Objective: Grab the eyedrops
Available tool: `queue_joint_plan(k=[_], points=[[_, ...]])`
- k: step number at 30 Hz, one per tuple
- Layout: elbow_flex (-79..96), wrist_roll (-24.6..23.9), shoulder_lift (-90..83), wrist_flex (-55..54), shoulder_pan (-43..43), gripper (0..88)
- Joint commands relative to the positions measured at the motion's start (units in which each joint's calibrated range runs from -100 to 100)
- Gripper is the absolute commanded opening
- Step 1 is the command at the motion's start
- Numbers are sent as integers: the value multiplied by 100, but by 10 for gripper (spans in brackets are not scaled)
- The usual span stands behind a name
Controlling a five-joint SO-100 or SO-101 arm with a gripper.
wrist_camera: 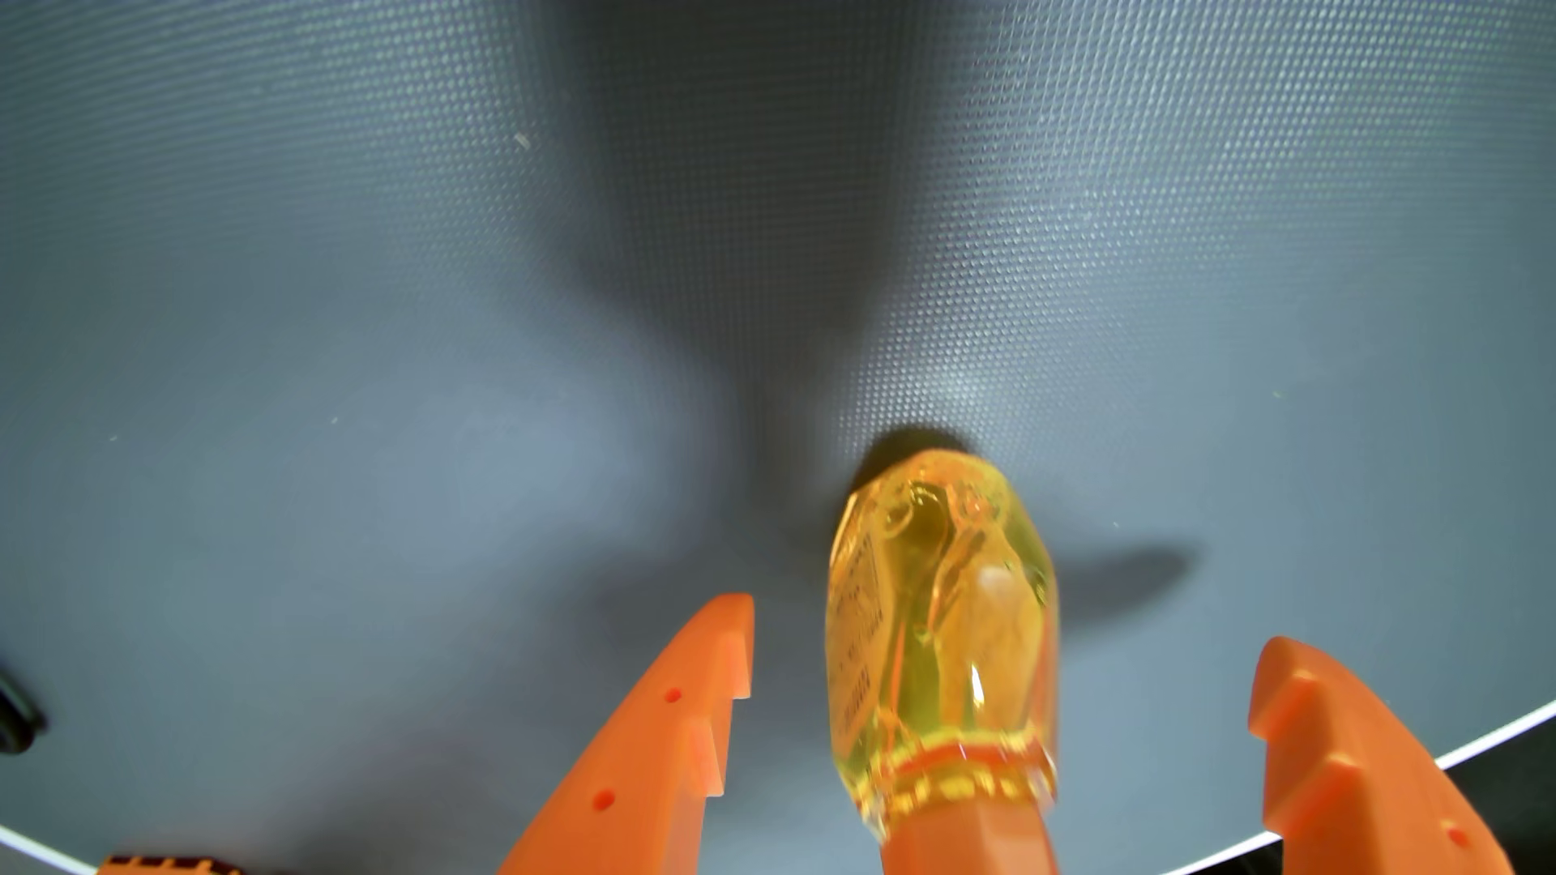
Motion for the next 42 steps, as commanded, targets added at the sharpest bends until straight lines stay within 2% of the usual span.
queue_joint_plan(k=[1, 13, 18, 29, 35, 42], points=[[144, -12, -123, -194, -4, 326], [225, -12, -81, -367, -29, 324], [279, -122, -72, -385, -20, 228], [666, -143, -157, -809, 5, 223], [657, -143, -157, -921, 13, 112], [594, -143, -132, -921, 88, 79]])
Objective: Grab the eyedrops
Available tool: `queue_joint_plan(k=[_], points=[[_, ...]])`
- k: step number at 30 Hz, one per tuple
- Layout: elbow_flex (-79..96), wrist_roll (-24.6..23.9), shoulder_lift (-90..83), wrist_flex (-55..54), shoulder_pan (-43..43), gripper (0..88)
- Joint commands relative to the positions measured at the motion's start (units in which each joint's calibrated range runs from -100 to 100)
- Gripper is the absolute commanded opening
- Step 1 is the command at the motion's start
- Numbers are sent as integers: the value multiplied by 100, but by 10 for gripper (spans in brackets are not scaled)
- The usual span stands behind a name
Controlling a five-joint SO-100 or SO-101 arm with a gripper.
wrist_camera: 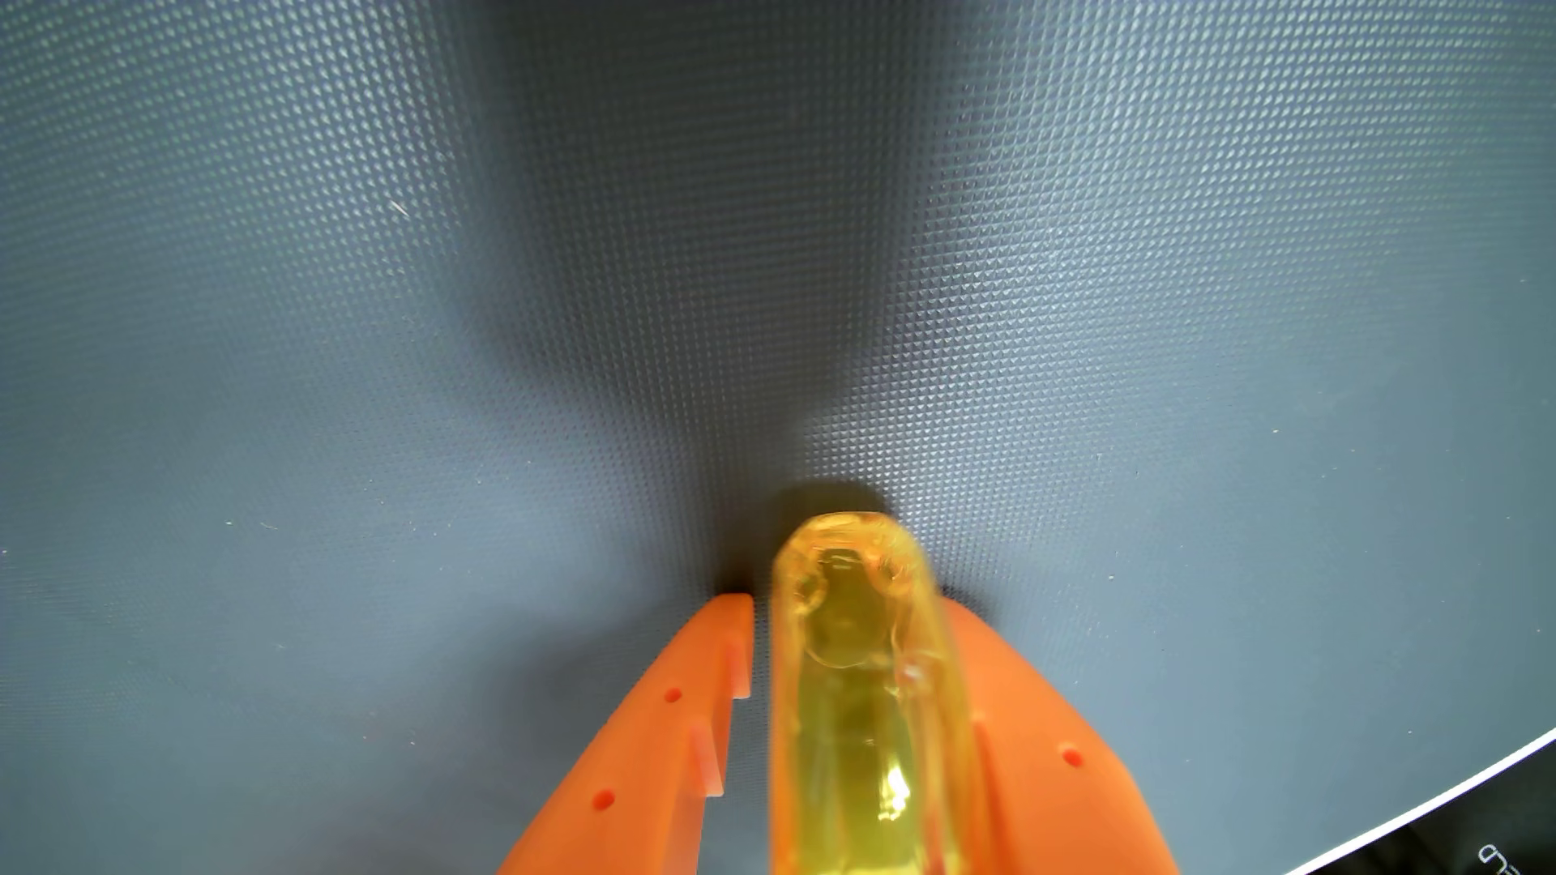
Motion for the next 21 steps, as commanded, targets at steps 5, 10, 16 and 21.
queue_joint_plan(k=[5, 10, 16, 21], points=[[-74, -17, -106, -93, 59, 56], [-83, -17, -115, -93, 67, 53], [-263, 19, -106, -58, 75, 6], [-290, 114, -140, -15, 142, 5]])
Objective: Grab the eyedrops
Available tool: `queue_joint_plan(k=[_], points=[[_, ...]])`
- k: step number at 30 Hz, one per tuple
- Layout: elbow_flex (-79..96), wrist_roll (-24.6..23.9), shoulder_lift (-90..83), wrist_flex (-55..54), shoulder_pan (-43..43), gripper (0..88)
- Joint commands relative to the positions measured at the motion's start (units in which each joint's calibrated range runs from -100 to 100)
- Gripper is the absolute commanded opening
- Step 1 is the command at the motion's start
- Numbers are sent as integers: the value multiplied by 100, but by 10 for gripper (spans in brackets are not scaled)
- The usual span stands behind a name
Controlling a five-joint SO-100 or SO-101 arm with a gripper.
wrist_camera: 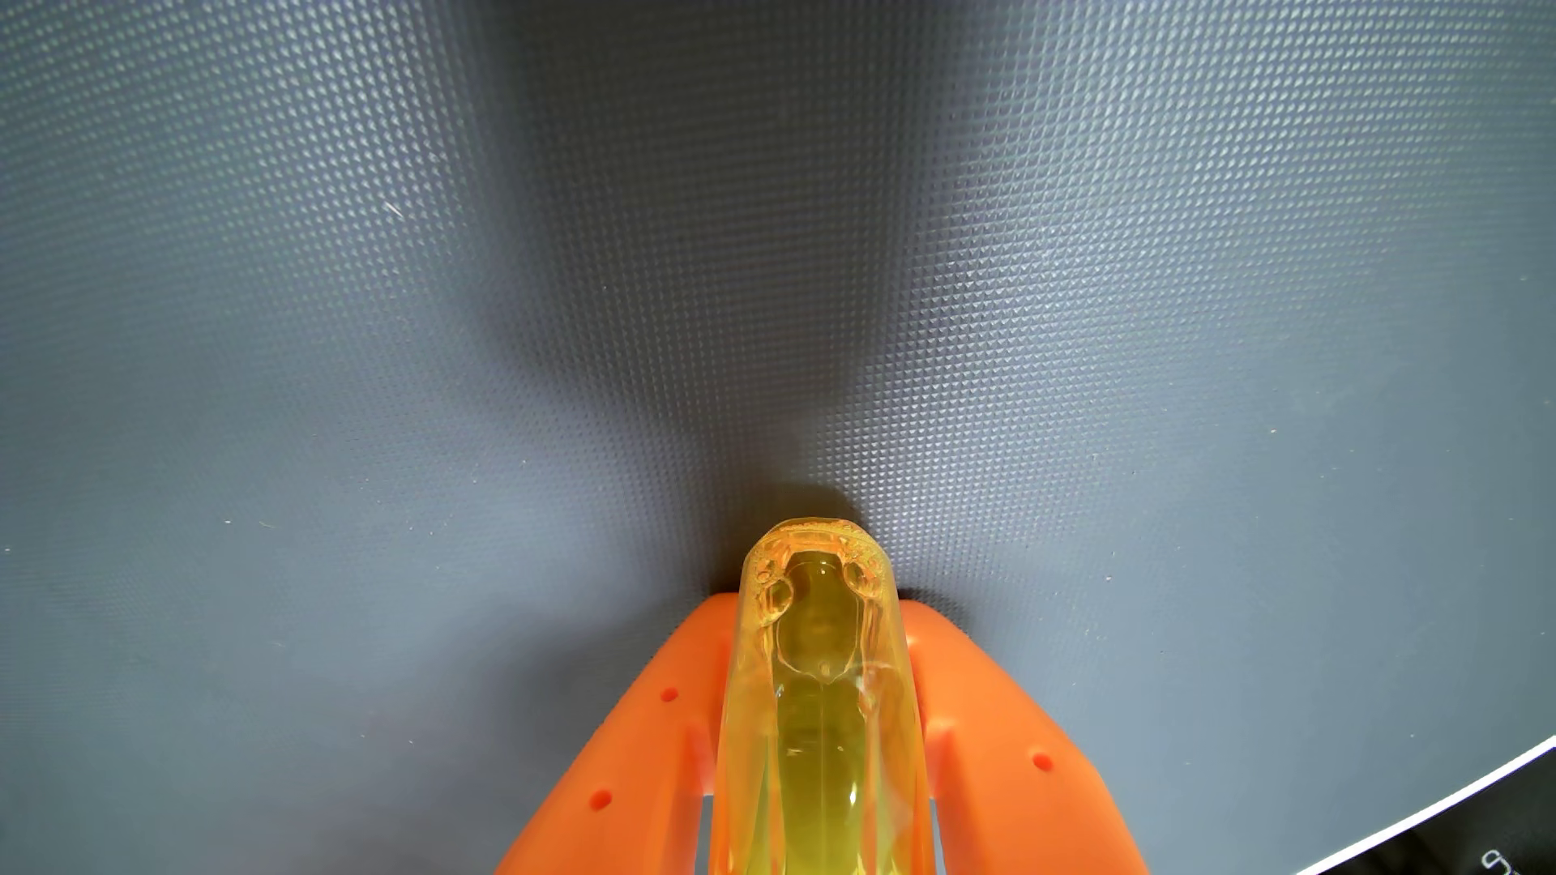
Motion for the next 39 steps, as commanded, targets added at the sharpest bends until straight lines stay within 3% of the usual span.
queue_joint_plan(k=[1, 23, 39], points=[[-290, 72, -183, 71, 97, 5], [-2668, 590, -1177, 3152, 130, 4], [-2866, 2255, -1797, 3308, -36, 4]])
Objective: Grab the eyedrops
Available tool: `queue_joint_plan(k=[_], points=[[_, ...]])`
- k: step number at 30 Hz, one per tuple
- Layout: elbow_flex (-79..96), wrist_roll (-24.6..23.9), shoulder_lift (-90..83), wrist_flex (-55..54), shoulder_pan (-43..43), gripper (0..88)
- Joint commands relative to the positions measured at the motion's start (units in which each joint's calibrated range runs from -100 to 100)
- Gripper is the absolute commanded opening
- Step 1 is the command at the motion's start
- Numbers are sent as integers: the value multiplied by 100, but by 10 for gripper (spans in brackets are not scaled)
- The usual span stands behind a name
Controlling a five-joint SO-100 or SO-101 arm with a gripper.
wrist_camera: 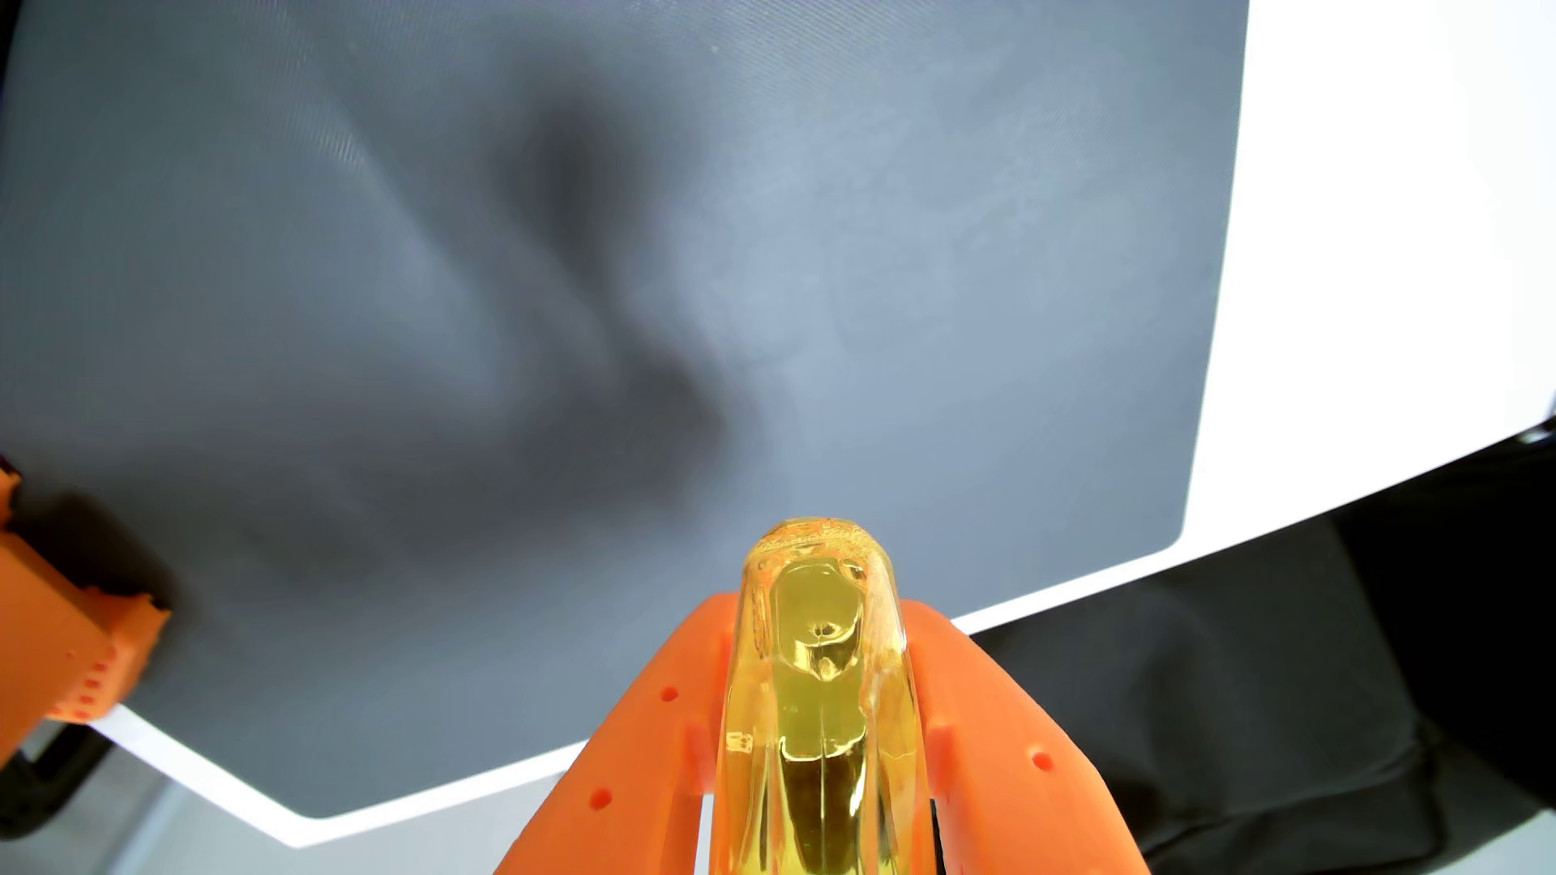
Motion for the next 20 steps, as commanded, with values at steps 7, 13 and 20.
queue_joint_plan(k=[7, 13, 20], points=[[365, 167, -720, -126, -52, 4], [365, 172, -712, -195, -52, 5], [365, 172, -712, -195, -44, 5]])
